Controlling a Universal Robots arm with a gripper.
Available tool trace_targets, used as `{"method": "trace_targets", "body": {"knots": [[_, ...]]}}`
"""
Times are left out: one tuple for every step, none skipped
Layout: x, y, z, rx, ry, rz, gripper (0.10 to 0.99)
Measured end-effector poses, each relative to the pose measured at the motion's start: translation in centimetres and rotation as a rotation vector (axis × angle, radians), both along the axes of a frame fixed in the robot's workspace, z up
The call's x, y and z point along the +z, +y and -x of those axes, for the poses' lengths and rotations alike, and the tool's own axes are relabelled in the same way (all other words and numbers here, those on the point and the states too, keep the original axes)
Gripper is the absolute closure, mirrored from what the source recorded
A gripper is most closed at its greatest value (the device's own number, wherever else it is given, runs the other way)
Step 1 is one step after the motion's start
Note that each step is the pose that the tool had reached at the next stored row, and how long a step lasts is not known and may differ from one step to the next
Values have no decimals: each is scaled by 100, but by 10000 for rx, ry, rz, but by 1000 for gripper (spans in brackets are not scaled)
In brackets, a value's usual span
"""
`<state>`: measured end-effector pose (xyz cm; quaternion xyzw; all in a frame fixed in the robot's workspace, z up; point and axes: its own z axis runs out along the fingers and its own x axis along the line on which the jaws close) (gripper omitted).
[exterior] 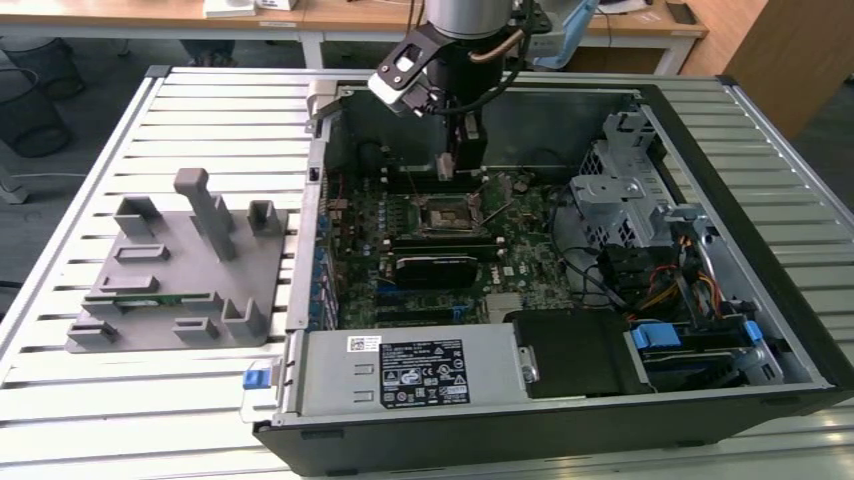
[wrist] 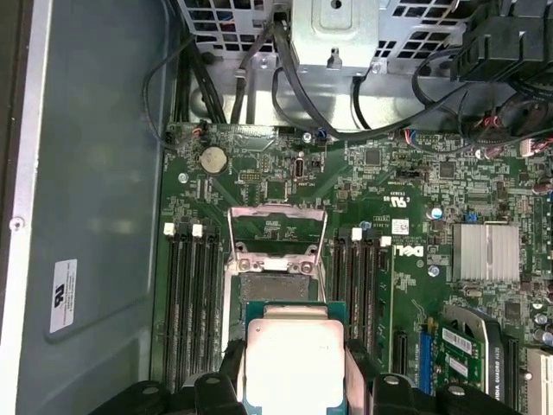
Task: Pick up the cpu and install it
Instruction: 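Place the cpu into insertion slot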
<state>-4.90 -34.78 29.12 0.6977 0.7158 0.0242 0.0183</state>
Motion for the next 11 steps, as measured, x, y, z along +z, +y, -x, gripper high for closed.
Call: {"method": "trace_targets", "body": {"knots": [[-7,0,0,-2,0,0,545],[-15,0,0,-5,0,0,545],[-23,0,0,-7,0,0,545],[-31,0,0,-11,1,0,545],[-41,0,0,-13,1,0,545],[-51,0,0,-17,0,0,545],[-63,0,0,-19,0,0,545],[-77,0,0,-20,0,0,545],[-95,2,0,-22,0,0,545],[-112,4,1,-22,0,0,545],[-129,6,0,-21,0,0,545]]}}
